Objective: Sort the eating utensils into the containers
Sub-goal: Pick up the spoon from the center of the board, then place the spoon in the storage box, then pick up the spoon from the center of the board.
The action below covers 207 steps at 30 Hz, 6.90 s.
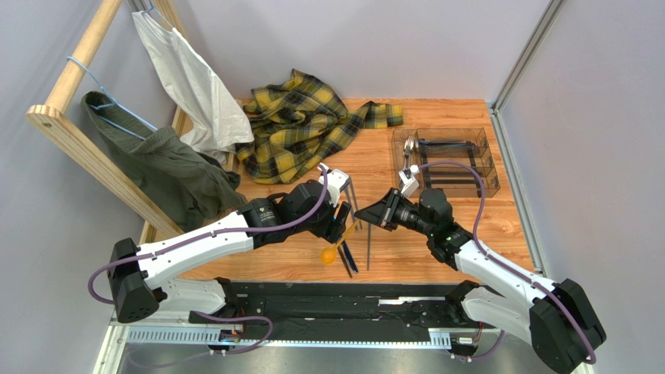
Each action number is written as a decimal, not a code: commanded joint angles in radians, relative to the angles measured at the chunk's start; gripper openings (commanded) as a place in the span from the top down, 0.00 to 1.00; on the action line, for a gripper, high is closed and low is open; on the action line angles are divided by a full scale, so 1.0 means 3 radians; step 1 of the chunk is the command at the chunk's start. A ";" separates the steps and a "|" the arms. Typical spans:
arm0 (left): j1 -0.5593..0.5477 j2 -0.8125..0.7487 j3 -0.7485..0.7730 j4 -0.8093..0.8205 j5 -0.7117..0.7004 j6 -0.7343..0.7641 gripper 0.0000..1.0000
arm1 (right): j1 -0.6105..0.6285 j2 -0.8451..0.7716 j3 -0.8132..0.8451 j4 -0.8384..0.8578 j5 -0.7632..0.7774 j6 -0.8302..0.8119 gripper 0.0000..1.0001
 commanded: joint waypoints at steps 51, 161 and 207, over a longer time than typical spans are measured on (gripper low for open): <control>-0.0001 -0.1328 -0.0123 -0.1418 -0.0752 0.0079 0.07 | -0.0183 0.0606 0.1753 -0.1595 0.0946 -0.0828 1.00; -0.0242 -0.1711 -0.0281 -0.1438 -0.0981 -0.0146 0.06 | -0.2735 0.2770 0.3942 -0.2092 0.1769 -0.0849 0.29; -0.0206 -0.0617 -0.0149 -0.1218 -0.1288 -0.0070 0.05 | -0.2177 -0.0815 0.0444 -0.1749 -0.0015 -0.0848 0.26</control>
